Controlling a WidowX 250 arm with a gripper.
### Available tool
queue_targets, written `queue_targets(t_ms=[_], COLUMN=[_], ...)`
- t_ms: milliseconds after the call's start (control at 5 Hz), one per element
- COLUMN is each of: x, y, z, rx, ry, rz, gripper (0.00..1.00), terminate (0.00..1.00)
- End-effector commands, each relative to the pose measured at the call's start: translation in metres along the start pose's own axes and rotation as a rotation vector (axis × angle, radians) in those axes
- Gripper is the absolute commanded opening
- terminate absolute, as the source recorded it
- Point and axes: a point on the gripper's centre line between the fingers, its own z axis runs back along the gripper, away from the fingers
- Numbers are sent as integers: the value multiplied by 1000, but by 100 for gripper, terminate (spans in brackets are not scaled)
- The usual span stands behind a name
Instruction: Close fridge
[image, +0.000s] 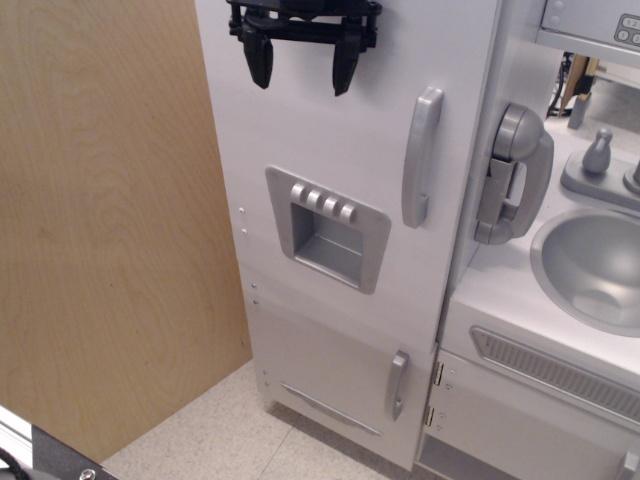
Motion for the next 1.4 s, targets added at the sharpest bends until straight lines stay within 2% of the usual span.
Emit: queue_targets(t_ms=[0,600,1000,1200], x=[16,3,-41,-41], y=[0,9,30,30], z=[20,34,36,36], rx=[-16,-35,3,3], ry=[-61,-65,-39,-39], rz=[15,1,-76,-76], gripper=[100,100,100,100], terminate=[0,0,0,100])
